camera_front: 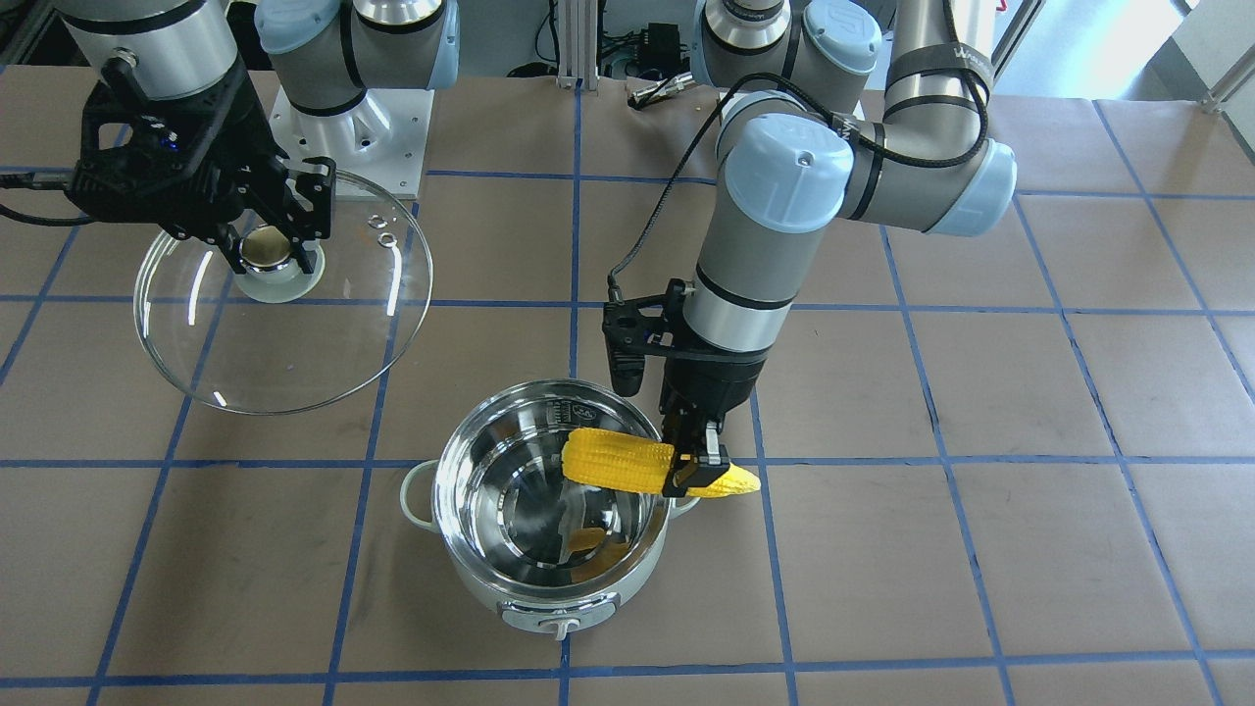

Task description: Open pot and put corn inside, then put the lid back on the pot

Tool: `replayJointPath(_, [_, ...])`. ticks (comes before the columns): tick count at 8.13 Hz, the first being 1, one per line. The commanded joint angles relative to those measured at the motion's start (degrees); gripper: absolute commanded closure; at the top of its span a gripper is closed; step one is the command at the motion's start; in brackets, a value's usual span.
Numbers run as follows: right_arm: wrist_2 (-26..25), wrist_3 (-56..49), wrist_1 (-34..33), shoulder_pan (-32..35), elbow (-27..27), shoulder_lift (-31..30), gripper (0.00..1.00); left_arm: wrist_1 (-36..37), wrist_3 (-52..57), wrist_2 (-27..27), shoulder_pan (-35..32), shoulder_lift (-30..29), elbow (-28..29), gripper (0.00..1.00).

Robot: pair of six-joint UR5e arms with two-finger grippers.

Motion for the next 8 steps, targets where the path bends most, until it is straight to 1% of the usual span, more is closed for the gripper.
replayJointPath(1, [0.78, -2.10, 1.69, -1.77, 1.35, -1.77, 0.67, 1.35, -2.15, 0.02, -2.83, -1.37, 0.09, 1.00])
replayJointPath(2, [0.69, -2.71, 1.69, -1.68, 1.45, -1.86, 0.67, 1.44, -3.63, -0.59, -3.27, -2.33, 0.35, 1.00])
replayJointPath(3, [0.69, -2.81, 1.78, -1.68, 1.45, -1.95, 0.67, 1.53, -5.82, -3.12, -3.62, -3.48, 1.40, 1.00])
replayJointPath(5, [0.69, -2.81, 1.78, -1.68, 1.45, -1.95, 0.68, 1.53, -7.24, -3.15, -5.20, -5.41, 3.25, 1.00])
replayJointPath(7, [0.69, -2.81, 1.78, -1.68, 1.45, -2.04, 0.68, 1.61, -8.74, -3.06, -5.56, -8.31, 3.25, 1.00])
replayJointPath(8, [0.69, -2.81, 1.86, -1.68, 1.45, -2.04, 0.68, 1.61, -8.83, -2.80, -5.64, -8.76, 3.25, 1.00])
